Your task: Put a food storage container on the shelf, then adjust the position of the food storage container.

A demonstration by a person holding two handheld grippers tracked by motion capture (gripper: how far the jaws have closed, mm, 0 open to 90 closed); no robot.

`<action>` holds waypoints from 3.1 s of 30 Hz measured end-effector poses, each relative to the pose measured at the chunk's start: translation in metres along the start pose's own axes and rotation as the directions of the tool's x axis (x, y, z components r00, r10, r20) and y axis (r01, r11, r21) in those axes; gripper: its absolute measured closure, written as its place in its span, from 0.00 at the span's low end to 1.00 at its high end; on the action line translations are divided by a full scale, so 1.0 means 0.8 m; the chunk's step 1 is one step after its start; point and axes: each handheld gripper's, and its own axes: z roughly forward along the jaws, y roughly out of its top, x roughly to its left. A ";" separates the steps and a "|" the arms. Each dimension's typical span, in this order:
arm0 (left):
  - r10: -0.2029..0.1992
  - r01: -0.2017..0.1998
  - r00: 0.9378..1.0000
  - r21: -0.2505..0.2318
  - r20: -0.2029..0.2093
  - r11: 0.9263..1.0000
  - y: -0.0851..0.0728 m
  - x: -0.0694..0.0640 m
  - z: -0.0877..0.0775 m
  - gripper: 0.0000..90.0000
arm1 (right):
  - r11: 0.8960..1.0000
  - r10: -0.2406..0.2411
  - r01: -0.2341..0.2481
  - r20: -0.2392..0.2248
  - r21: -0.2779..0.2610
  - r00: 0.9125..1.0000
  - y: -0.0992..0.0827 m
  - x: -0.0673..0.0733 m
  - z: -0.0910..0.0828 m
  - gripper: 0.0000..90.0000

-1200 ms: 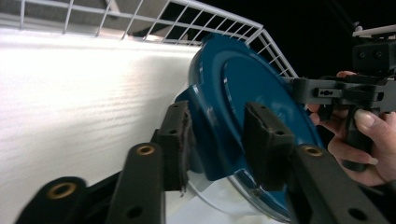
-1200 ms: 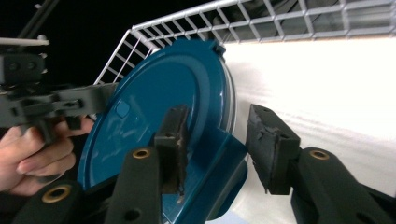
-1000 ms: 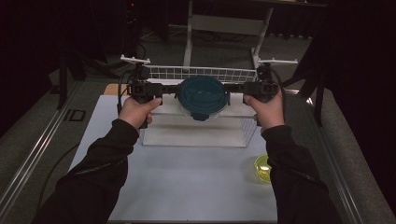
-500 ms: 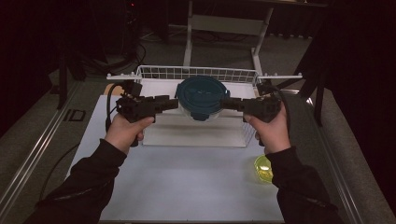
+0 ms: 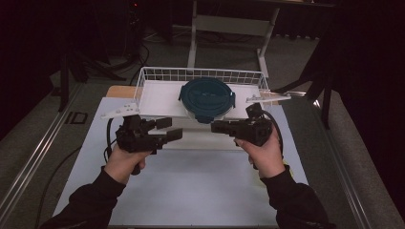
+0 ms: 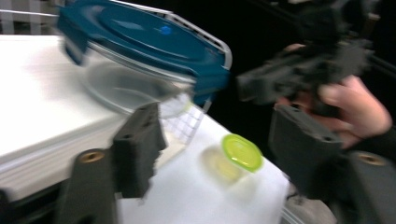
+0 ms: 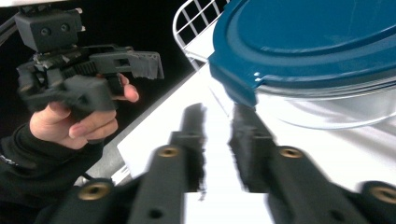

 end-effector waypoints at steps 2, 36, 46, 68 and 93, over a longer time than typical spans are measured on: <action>0.004 -0.004 1.000 0.004 -0.011 1.000 -0.010 -0.002 0.002 0.25 | 1.000 0.000 0.000 0.013 0.001 1.000 -0.002 0.001 0.004 0.99; 0.074 -0.070 0.991 0.038 -0.113 0.997 -0.125 -0.017 0.024 0.00 | 0.997 0.072 -0.070 0.094 -0.029 0.993 0.021 -0.039 0.040 0.99; 0.129 -0.124 0.987 0.054 -0.098 0.991 -0.127 -0.014 0.021 0.00 | 1.000 0.017 -0.015 0.081 -0.022 0.997 0.011 -0.029 0.039 0.80; 0.181 -0.175 0.976 0.059 -0.118 0.983 -0.159 -0.007 -0.009 0.00 | 0.978 -0.173 0.179 0.059 -0.111 0.983 -0.084 -0.022 -0.006 0.16; 0.198 -0.191 0.973 0.065 -0.119 0.979 -0.176 0.007 -0.021 0.00 | 0.985 -0.155 0.170 0.265 -0.035 0.952 -0.181 -0.069 -0.089 0.88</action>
